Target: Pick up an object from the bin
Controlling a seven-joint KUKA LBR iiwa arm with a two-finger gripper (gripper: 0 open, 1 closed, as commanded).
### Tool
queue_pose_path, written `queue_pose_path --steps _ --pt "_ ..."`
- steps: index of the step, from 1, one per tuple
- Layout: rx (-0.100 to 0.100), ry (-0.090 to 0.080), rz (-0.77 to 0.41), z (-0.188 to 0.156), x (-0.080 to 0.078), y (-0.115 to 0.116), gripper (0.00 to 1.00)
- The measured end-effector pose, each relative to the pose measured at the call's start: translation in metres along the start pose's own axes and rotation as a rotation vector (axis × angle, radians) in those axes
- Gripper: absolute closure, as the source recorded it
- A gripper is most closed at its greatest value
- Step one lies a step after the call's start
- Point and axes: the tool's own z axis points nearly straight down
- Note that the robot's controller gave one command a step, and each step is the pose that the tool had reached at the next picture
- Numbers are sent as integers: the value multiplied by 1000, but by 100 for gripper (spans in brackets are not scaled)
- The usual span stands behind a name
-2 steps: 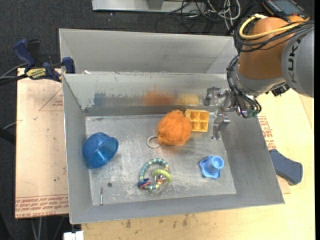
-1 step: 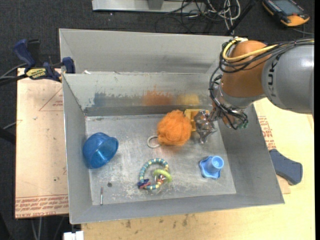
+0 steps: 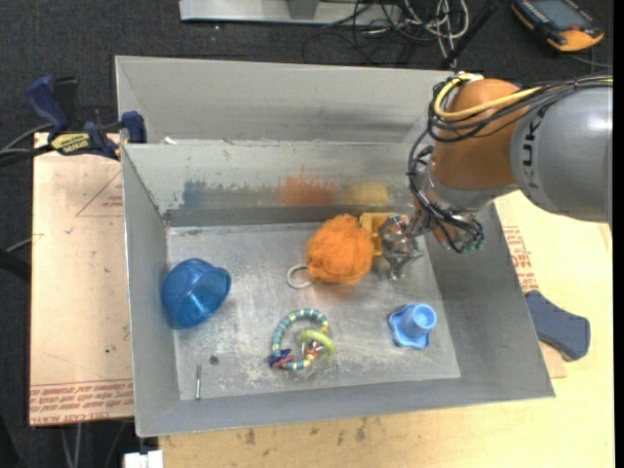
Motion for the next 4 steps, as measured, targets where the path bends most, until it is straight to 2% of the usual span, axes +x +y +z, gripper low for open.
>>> queue_pose_path --steps 1,2,3,4 --pt "-3 7 44 -1 -2 0 100" --pt "1 -1 -130 -143 -22 35 100" --pt "0 1 -129 -142 -22 35 100" --pt "-7 8 -485 -74 -7 94 0"
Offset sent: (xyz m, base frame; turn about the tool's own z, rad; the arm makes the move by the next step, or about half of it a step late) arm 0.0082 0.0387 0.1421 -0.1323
